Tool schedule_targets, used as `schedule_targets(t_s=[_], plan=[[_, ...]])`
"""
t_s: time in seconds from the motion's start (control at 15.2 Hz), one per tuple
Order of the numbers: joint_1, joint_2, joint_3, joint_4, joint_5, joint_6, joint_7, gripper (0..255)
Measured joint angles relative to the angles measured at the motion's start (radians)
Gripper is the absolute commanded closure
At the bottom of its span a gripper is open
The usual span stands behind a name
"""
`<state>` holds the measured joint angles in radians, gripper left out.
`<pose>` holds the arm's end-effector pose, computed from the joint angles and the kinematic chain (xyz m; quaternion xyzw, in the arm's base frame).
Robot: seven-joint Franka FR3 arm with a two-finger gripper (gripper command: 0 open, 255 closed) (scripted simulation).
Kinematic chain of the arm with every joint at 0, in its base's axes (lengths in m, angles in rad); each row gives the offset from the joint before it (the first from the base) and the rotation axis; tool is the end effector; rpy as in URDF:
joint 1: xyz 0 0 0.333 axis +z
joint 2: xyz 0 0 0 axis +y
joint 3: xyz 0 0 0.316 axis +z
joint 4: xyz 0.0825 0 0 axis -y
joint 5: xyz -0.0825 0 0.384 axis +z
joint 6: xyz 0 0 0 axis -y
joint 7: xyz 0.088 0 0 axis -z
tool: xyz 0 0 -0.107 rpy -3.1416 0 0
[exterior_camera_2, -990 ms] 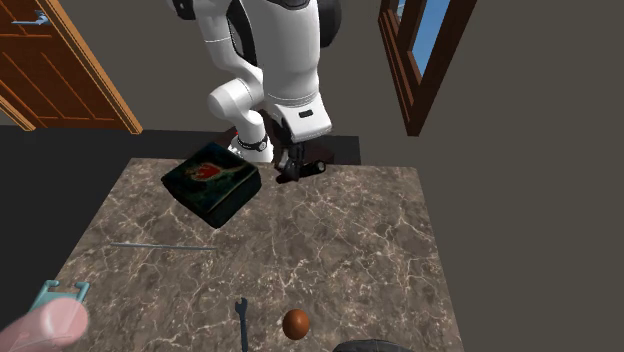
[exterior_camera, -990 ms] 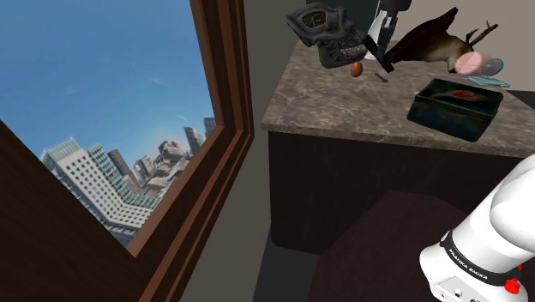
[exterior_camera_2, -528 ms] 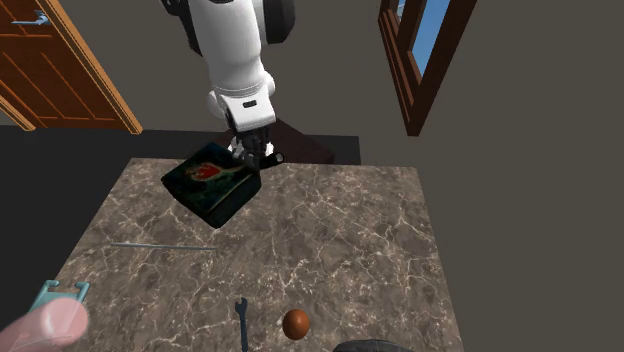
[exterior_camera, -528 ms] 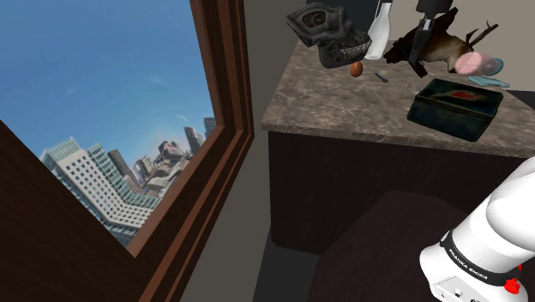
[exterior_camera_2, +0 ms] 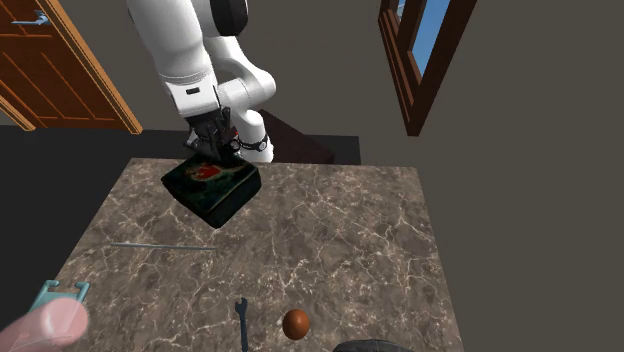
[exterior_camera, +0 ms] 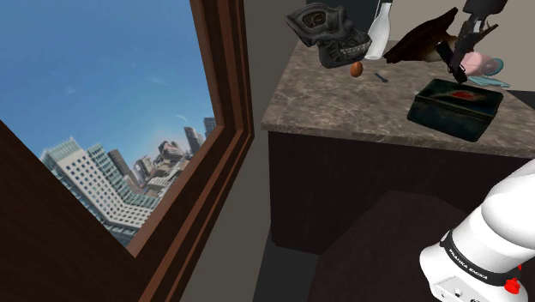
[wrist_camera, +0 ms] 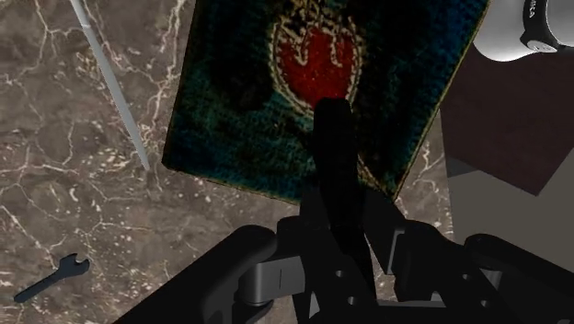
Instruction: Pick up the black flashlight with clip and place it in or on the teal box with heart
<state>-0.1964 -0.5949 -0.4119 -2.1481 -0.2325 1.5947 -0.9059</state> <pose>0.2782 -0.2696 0.6023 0.9832 0.1827 -0.0012 0.0030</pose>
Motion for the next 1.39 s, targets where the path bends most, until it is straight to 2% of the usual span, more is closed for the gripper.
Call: schedule_targets(t_s=[0.26,0.99,1.39], plan=[[-0.039,-0.067,-0.046,-0.045,-0.048,-0.009,-0.064,255],[-0.056,-0.091,-0.080,-0.200,-0.081,0.123,-0.062,255],[-0.058,-0.096,-0.082,-0.213,-0.085,0.139,-0.060,255]])
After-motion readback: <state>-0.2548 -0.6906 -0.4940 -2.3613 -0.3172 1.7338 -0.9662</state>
